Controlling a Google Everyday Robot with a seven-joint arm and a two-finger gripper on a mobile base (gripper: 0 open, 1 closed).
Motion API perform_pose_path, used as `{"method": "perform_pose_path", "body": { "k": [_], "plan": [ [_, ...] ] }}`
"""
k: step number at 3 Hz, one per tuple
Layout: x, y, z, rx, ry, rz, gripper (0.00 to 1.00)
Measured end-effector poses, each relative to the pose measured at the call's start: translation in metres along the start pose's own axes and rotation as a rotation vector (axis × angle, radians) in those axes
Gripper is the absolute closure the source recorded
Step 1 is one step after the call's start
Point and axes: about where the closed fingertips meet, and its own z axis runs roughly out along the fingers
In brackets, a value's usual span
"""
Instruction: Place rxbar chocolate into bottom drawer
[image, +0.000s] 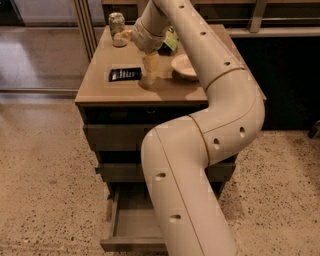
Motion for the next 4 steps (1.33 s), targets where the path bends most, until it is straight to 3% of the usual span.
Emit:
{"method": "perform_pose_path", "body": {
  "k": [2,4],
  "plan": [
    [0.001,-0.006,0.011,0.032,-0.019,-0.031,0.0],
    [-0.001,-0.004,0.017,0.013,-0.022,-0.028,0.0]
  ]
}}
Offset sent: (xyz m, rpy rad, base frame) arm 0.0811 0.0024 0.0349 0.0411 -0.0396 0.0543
